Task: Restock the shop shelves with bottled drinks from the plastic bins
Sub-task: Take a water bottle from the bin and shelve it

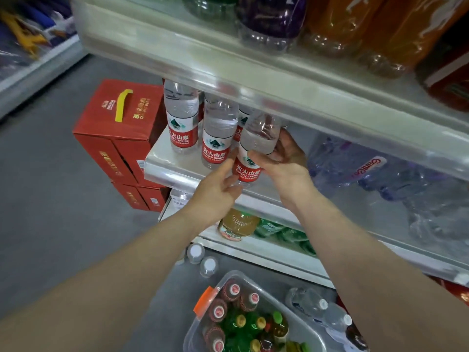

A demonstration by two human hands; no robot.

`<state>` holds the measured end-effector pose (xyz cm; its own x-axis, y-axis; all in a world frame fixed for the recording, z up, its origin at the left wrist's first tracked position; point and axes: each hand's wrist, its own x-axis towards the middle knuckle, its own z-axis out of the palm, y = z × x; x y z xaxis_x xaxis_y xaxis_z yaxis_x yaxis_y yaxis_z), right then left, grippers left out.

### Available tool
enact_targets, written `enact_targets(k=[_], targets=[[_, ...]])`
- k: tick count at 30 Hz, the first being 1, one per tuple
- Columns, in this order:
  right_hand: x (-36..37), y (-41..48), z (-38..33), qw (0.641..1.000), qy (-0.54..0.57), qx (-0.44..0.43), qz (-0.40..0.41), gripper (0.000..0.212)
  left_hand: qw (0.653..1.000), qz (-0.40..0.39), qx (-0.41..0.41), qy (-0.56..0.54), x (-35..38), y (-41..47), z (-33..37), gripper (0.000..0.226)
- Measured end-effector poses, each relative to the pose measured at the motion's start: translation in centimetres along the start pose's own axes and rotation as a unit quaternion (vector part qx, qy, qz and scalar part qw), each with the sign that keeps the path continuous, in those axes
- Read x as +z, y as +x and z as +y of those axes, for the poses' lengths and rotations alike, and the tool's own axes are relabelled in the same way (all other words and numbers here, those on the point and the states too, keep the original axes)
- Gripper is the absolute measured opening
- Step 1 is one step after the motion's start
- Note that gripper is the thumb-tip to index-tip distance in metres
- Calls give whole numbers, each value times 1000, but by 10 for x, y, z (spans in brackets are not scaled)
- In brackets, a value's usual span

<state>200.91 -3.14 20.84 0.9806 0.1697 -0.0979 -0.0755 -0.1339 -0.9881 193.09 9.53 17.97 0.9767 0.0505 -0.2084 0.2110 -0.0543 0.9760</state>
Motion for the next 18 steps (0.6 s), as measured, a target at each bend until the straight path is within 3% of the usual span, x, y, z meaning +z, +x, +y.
enact_targets(k=[8,18], targets=[[-1,22,11,1000,-17,-21,-2,59,1000,17,-14,-4,6,22,-22,30],[-4,28,23,999,-38,-29,-15,58,1000,25,-9,14,6,25,-25,53]])
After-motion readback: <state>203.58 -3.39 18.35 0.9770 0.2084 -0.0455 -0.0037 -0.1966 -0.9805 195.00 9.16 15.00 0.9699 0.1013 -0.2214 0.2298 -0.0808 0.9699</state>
